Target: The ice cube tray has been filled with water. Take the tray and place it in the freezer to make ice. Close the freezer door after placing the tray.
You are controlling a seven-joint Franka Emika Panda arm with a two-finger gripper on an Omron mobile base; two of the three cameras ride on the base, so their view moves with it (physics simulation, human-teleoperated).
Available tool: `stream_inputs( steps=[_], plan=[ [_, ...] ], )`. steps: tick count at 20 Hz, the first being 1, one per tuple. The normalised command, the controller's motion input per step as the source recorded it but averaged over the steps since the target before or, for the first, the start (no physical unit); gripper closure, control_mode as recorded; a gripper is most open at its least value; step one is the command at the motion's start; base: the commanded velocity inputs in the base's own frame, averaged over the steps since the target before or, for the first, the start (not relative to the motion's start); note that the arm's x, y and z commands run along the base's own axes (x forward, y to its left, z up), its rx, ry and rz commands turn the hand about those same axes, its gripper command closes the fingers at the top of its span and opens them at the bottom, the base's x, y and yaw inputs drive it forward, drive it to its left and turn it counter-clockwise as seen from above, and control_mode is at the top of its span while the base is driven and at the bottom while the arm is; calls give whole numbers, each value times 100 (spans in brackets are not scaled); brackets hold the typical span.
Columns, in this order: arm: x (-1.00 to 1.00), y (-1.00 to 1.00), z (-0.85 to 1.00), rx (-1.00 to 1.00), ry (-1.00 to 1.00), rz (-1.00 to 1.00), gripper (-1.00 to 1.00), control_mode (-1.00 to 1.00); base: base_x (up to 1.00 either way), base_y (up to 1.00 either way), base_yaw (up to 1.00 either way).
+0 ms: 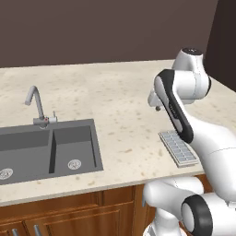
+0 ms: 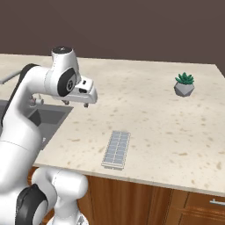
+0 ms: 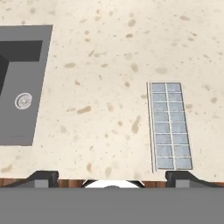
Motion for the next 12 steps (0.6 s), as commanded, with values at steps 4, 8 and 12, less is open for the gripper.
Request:
stream_inputs(
  steps=[4,8,12],
  plan=[
    [-12,-26,-16,0,0,-3,-100,-100,0,0,0],
    [-2,-31,-16,0,0,-2,-100,-100,0,0,0],
    [0,-39,-18,0,0,-2,-100,-100,0,0,0]
  ],
)
